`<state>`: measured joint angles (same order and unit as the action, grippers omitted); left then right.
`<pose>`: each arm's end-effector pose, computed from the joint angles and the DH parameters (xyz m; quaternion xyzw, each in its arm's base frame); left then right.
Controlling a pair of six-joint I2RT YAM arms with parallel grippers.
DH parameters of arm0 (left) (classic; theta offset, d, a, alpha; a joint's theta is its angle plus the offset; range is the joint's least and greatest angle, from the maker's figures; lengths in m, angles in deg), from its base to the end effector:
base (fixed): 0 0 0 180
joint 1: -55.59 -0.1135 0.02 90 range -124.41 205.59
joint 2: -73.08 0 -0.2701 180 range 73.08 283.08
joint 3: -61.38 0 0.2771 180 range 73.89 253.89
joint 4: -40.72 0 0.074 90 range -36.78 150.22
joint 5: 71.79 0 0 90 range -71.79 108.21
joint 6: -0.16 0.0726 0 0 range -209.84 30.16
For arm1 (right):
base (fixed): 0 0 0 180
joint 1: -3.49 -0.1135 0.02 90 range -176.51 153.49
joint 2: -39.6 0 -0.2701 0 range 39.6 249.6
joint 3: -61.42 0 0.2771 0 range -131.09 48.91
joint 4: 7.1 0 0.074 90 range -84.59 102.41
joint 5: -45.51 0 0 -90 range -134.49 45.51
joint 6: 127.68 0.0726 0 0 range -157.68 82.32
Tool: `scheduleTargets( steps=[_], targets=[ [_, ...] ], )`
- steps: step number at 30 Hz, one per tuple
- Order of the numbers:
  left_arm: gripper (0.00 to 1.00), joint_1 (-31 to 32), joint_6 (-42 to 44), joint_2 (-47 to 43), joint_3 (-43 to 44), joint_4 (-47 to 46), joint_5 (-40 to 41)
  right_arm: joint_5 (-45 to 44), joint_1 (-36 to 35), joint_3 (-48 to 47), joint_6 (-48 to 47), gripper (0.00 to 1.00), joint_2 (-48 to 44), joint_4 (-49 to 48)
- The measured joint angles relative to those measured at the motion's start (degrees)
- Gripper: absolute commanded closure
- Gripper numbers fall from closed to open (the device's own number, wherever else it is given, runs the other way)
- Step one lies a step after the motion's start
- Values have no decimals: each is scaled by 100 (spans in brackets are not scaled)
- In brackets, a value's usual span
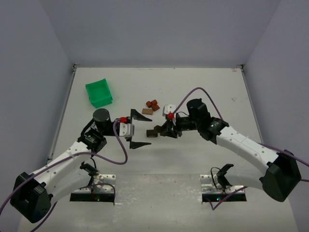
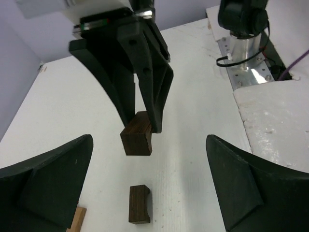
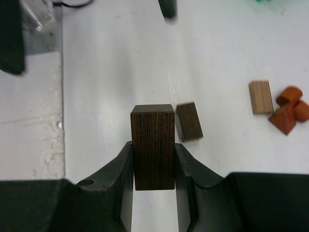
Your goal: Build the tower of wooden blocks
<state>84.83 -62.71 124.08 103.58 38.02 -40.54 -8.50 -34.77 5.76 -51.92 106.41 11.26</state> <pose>0.1746 -0.1689 0.2691 0.5951 0.4164 -0.3755 0.5757 0.2100 0.2199 0.2428 -0.5030 0.6681 0.3607 0.4130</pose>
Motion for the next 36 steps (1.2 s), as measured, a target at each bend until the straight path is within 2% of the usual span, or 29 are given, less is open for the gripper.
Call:
scheduleTargets(
  steps=[4, 7, 11, 14, 18, 25, 30, 36],
  targets=[
    [0, 8, -1043, -423, -258, -527, 1075, -418, 278, 136, -261, 96, 40, 369],
    [0, 8, -2079, -352, -132, -676, 2313, -676, 326, 118, -658, 98, 261, 560],
    [0, 10, -3862, 380, 776, 4, 4056, -924, 320, -123, -1205, 97, 923, 1097],
    [0, -5, -4855, 927, 1174, 385, 4807, -1092, 284, -343, -1355, 97, 1305, 1276],
    [0, -11, -5482, 874, 663, 681, 5144, -1301, 217, -290, -1510, 95, 1369, 1192],
    [0, -232, -5812, 241, 136, 907, 5706, -1552, 169, -255, -1619, 92, 1672, 951],
    [0, -603, -5851, 491, 111, 630, 5564, -1690, 151, -315, -1919, 89, 2228, 923],
    [0, -838, -5779, 982, -143, 183, 5021, -1876, 136, -593, -2315, 89, 2772, 904]
  ],
)
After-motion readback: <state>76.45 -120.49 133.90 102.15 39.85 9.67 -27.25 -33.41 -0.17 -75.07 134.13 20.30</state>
